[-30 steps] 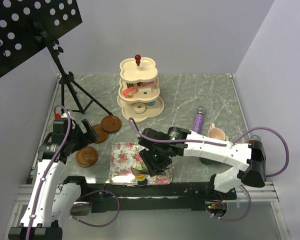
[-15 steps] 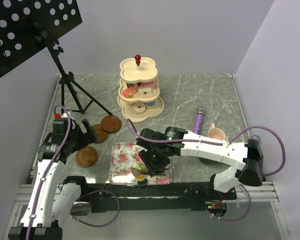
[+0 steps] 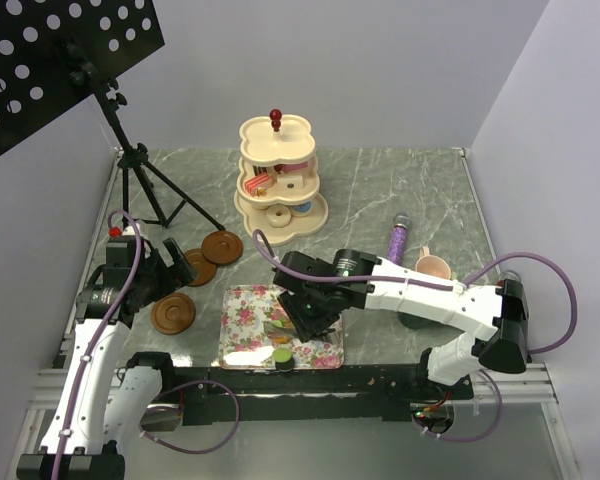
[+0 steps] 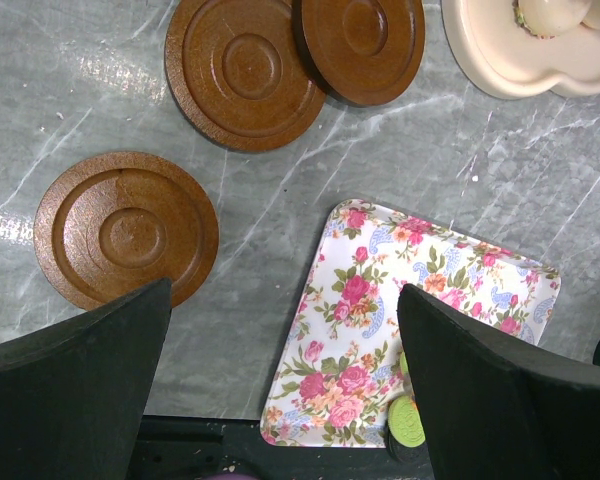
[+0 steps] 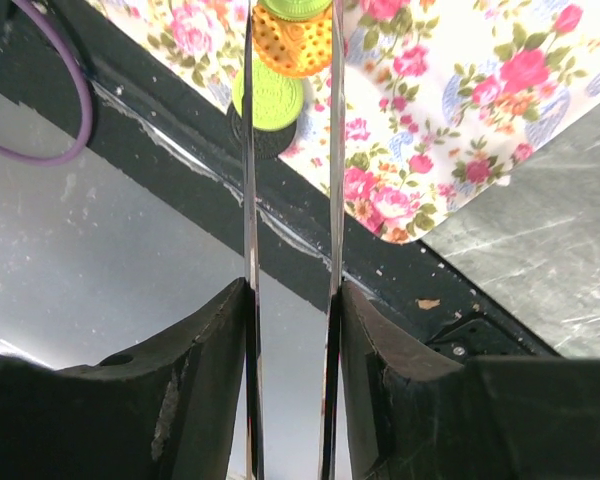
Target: Serve the afternoon tea
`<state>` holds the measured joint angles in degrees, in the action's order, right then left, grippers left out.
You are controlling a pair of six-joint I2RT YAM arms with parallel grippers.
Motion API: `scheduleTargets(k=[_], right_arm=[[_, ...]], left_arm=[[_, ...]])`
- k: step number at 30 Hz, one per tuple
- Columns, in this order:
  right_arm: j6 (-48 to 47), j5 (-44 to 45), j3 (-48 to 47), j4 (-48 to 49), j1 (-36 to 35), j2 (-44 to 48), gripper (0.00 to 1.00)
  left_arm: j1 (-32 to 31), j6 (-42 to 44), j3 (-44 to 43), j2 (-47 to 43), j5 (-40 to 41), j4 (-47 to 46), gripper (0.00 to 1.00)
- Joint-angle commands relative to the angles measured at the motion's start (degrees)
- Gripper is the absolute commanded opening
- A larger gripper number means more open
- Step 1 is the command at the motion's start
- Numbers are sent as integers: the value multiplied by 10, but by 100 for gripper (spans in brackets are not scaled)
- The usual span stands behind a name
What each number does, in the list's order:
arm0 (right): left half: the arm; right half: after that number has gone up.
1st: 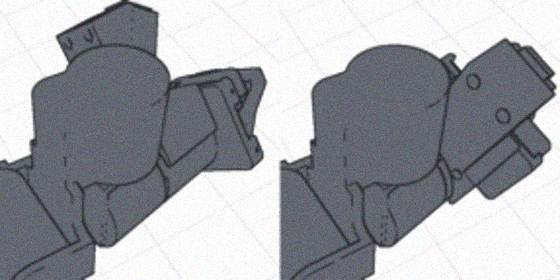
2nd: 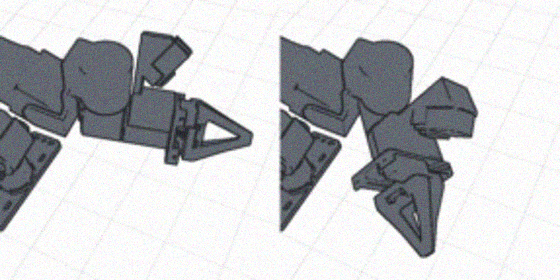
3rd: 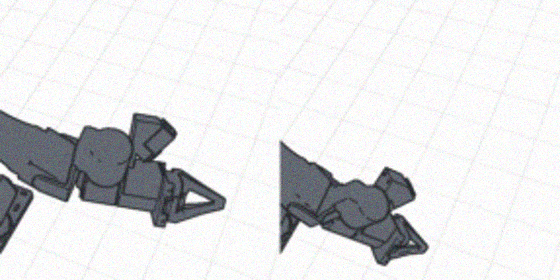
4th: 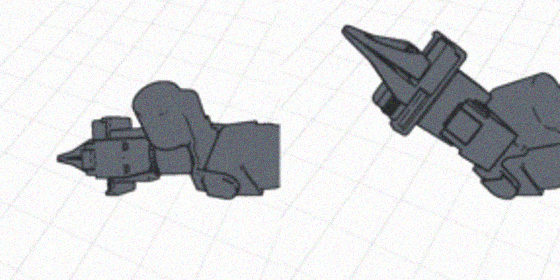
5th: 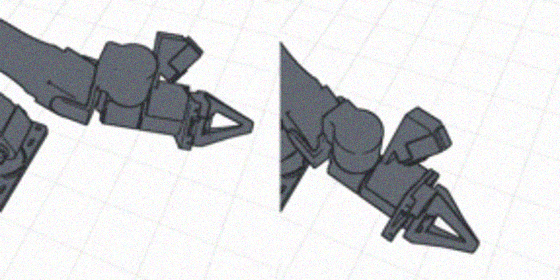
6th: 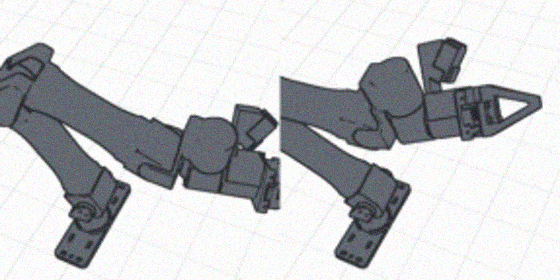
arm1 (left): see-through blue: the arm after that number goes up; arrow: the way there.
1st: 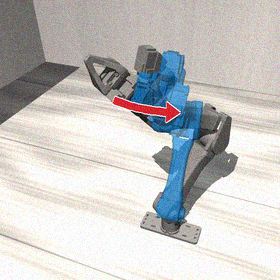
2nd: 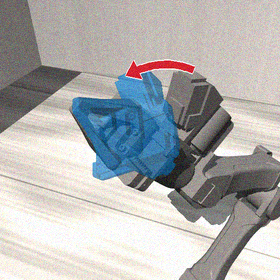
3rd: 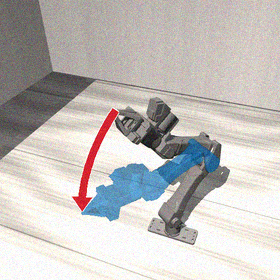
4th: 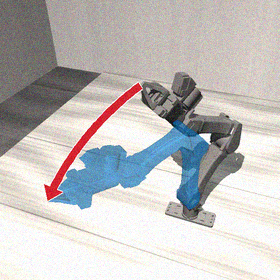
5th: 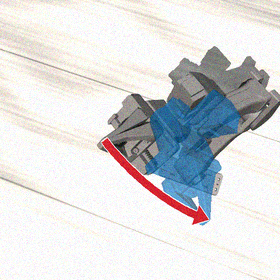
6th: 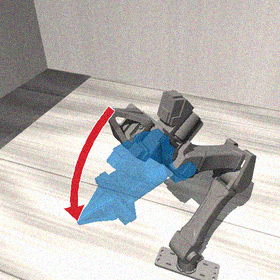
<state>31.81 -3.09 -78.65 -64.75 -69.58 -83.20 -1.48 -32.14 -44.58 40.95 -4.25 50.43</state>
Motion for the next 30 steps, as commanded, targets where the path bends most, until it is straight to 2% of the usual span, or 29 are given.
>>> scheduleTargets(k=[1,8,17,25,30], right_arm=[[-11,25,-31,5,10,37,39],[-34,21,-5,27,30,29,40],[-75,62,27,80,33,10,41],[-91,123,-61,35,37,58,40],[-133,127,-158,9,109,78,39]], left_arm=[[2,1,-2,-11,-1,-11,100],[3,2,-2,-14,-1,-12,100],[2,-5,-2,-26,10,-10,100],[2,-4,-2,-19,7,-10,100],[2,-3,-2,-22,8,-10,100]])
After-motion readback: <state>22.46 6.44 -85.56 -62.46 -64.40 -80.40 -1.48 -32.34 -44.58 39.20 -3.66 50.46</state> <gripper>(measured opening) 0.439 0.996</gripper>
